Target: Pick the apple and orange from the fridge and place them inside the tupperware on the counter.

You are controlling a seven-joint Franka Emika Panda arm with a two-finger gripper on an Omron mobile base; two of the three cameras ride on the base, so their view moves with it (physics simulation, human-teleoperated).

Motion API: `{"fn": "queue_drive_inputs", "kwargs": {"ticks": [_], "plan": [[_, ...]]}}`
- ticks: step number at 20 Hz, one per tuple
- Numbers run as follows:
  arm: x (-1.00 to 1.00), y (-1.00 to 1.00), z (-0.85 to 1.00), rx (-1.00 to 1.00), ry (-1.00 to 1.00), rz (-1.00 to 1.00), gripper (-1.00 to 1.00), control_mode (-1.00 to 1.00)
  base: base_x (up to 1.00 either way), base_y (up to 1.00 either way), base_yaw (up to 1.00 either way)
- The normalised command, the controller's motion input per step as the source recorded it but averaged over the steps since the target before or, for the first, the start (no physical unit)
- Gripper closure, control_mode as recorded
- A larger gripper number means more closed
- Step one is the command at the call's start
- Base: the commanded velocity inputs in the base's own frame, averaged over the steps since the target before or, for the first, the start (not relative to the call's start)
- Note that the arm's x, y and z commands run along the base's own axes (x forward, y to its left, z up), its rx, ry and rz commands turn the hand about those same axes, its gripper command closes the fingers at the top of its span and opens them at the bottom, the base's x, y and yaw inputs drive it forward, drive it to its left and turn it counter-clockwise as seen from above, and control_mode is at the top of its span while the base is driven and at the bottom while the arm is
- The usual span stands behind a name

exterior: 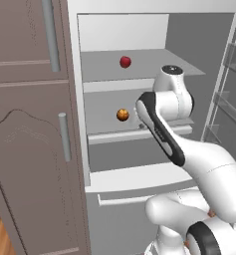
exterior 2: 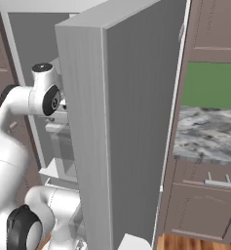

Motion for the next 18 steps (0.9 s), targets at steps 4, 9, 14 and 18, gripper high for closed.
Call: {"fn": "queue_drive_inputs", "kwargs": {"ticks": [4,9,14,18], "plan": [[0.05,0.22,-0.11,-0.01,-0.14,0.0,-1.0,-1.0,0.0,0.0,0.0],[0.07,-0.01,-0.04,0.0,-0.18,-0.02,-1.0,-1.0,0.0,0.0,0.0],[0.2,-0.16,-0.14,0.04,-0.17,-0.07,-1.0,-1.0,0.0,0.0,0.0],[0.41,-0.14,-0.09,0.07,-0.11,-0.1,-1.0,-1.0,0.0,0.0,0.0]]}}
